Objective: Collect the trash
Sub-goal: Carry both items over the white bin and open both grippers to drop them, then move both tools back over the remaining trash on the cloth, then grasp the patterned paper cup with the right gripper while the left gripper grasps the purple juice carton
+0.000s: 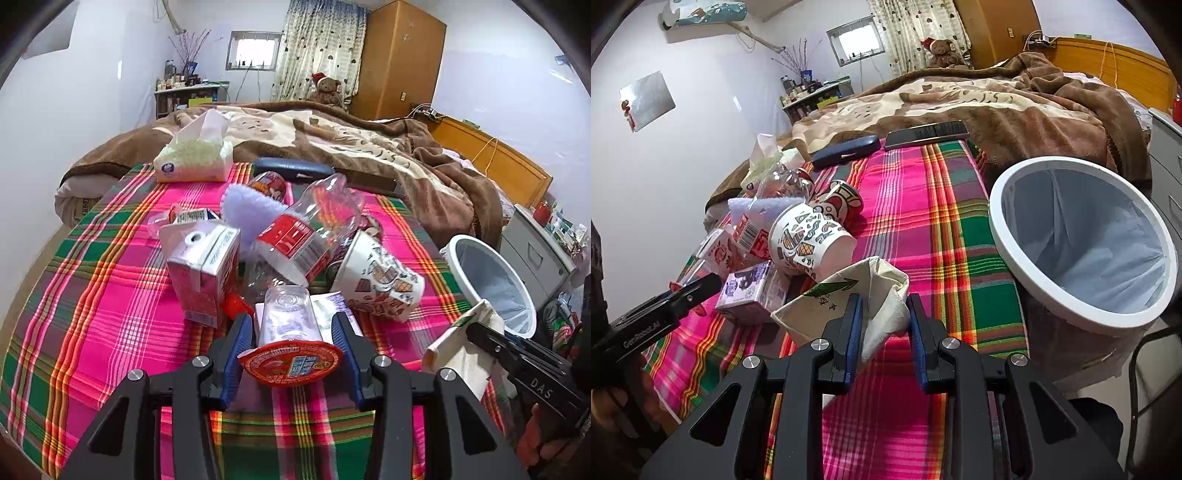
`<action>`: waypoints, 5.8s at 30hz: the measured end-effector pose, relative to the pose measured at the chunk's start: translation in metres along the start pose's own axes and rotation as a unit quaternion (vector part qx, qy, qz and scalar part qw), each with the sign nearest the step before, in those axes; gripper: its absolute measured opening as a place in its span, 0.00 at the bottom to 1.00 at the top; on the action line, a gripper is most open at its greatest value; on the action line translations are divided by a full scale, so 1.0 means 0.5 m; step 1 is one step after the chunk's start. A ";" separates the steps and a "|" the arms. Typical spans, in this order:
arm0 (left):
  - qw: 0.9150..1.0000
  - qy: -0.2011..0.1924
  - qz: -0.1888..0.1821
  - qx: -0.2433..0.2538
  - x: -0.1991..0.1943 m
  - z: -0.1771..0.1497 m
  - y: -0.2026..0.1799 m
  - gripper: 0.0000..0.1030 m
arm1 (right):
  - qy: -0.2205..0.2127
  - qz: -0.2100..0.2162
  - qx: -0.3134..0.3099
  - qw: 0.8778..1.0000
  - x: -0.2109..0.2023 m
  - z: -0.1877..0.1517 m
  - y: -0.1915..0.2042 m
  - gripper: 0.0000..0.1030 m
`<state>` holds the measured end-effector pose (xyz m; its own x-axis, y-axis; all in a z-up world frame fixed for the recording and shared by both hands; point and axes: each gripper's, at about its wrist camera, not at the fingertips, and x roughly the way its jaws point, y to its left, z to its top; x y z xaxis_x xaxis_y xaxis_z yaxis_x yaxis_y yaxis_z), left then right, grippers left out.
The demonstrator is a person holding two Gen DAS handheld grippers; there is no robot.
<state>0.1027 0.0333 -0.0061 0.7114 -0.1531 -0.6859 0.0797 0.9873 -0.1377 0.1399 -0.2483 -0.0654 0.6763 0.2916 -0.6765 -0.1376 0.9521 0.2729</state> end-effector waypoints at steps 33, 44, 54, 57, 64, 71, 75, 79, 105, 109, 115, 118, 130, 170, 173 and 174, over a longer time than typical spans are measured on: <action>0.983 -0.028 -0.139 0.116 0.017 0.087 -0.338 0.44 | -0.078 -0.103 0.073 0.989 -0.112 0.092 -0.211 0.24; 0.972 0.003 -0.184 0.150 0.097 0.088 -0.470 0.44 | -0.058 -0.160 0.087 0.982 -0.086 0.099 -0.304 0.24; 0.967 0.035 -0.187 0.171 0.180 0.075 -0.536 0.44 | -0.016 -0.172 0.070 0.982 -0.048 0.096 -0.354 0.25; 0.965 0.046 -0.199 0.166 0.196 0.074 -0.541 0.45 | -0.008 -0.171 0.071 0.983 -0.044 0.096 -0.368 0.25; 0.967 0.043 -0.193 0.159 0.202 0.072 -0.542 0.65 | -0.009 -0.172 0.077 0.982 -0.051 0.091 -0.376 0.47; 0.970 0.032 -0.185 0.154 0.170 0.071 -0.514 0.65 | -0.025 -0.160 0.083 0.983 -0.068 0.086 -0.361 0.47; 0.973 0.022 -0.179 0.142 0.142 0.066 -0.483 0.65 | -0.035 -0.151 0.079 0.985 -0.078 0.086 -0.339 0.47; 0.977 0.012 -0.169 0.130 0.111 0.060 -0.448 0.65 | -0.048 -0.142 0.076 0.986 -0.087 0.085 -0.315 0.47; 0.995 -0.044 -0.072 0.062 -0.034 0.000 -0.147 0.66 | -0.058 -0.049 -0.013 0.997 -0.037 0.063 -0.095 0.55; 0.996 -0.044 -0.056 0.048 -0.036 -0.006 -0.097 0.66 | -0.047 -0.038 -0.035 0.998 -0.011 0.059 -0.057 0.55; 0.998 -0.032 -0.032 0.035 -0.029 -0.017 -0.025 0.66 | -0.033 -0.018 -0.072 0.997 0.018 0.054 -0.004 0.55; 0.999 -0.028 -0.025 0.032 -0.025 -0.020 0.004 0.66 | -0.024 -0.007 -0.086 0.996 0.033 0.051 0.017 0.55; 0.999 -0.003 -0.033 0.024 0.010 -0.027 0.059 0.66 | 0.015 0.059 -0.140 0.988 0.090 0.064 0.082 0.61; 0.994 0.033 -0.098 0.032 0.070 -0.036 0.026 0.66 | 0.041 0.115 -0.106 0.987 0.075 0.051 0.036 0.44; 0.993 0.037 -0.104 0.033 0.074 -0.040 0.014 0.66 | 0.037 0.105 -0.094 0.989 0.067 0.050 0.022 0.44; 0.993 0.038 -0.108 0.031 0.075 -0.041 0.011 0.66 | 0.037 0.104 -0.092 0.990 0.066 0.050 0.019 0.44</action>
<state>0.1155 0.0319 -0.0470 0.6181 -0.3612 -0.6982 0.2679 0.9318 -0.2449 0.1789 -0.2321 -0.0679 0.5662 0.4818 -0.6688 -0.4014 0.8698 0.2868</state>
